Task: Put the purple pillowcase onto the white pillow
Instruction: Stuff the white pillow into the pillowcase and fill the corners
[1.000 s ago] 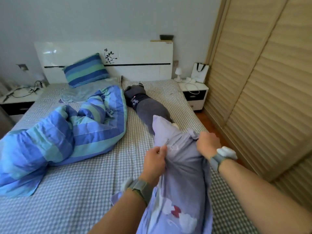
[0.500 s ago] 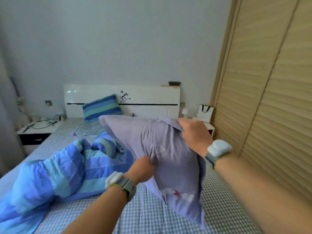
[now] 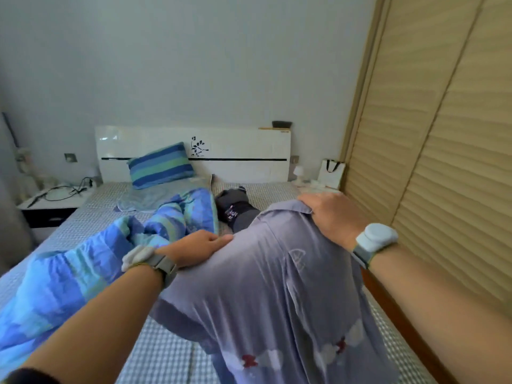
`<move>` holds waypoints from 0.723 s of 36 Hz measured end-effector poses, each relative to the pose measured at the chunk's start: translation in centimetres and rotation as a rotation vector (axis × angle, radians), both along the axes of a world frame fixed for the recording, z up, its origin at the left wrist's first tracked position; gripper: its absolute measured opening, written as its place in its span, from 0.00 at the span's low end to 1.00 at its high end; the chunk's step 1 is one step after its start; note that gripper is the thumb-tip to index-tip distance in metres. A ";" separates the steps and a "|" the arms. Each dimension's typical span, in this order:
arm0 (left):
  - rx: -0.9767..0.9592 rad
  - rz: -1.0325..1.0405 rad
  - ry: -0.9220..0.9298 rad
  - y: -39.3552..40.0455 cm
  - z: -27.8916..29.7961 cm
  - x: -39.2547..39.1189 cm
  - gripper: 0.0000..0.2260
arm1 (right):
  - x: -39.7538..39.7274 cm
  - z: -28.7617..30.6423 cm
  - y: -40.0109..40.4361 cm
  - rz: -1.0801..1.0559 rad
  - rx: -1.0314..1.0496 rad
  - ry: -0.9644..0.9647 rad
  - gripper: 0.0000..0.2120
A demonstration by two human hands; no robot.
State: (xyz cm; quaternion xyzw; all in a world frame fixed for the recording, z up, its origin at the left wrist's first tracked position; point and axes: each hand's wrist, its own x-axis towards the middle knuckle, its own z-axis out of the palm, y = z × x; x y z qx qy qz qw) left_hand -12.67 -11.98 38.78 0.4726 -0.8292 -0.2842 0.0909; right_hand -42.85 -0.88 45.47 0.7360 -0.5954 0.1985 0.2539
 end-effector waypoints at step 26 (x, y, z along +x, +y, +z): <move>-0.722 0.023 0.154 0.2 2.3 -7.8 0.06 | -1.8 3.9 6.2 -0.634 0.041 -0.241 0.14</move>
